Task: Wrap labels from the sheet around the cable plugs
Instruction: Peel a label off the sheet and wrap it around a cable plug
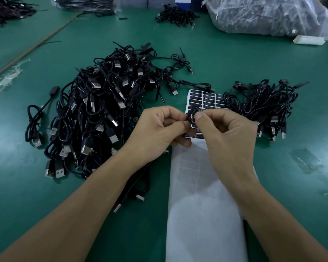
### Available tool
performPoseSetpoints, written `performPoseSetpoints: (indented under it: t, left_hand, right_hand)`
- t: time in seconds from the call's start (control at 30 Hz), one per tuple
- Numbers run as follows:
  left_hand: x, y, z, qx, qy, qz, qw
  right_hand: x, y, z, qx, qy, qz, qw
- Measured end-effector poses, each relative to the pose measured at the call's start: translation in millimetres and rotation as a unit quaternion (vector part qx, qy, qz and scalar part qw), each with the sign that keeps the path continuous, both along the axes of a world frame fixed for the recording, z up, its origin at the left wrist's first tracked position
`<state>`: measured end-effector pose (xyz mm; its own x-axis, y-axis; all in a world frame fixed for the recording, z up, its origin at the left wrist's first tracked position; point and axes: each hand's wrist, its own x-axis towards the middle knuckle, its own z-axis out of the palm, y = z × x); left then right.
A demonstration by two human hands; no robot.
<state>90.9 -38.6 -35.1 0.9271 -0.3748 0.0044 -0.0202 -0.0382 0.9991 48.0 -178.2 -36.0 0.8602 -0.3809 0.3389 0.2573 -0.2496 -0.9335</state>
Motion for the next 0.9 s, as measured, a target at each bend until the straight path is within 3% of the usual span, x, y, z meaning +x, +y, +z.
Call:
performPoseSetpoints:
  t: [0.5,0.67,0.9]
  left_hand:
    - [-0.2,-0.3,1.7,0.004,0.01,0.002,1.0]
    - [0.5,-0.8,0.2,0.002,0.01,0.001,1.0]
    - [0.4,0.5,-0.9,-0.005,0.003,-0.008,1.0]
  right_hand:
    - [0.4,-4.7,-0.3,-0.122,-0.047,0.024,0.991]
    - [1.1,-5.9,0.3,-0.131,-0.064,0.033,0.989]
    - [4.1,-10.0,-1.7,-0.072,-0.003,0.034,0.997]
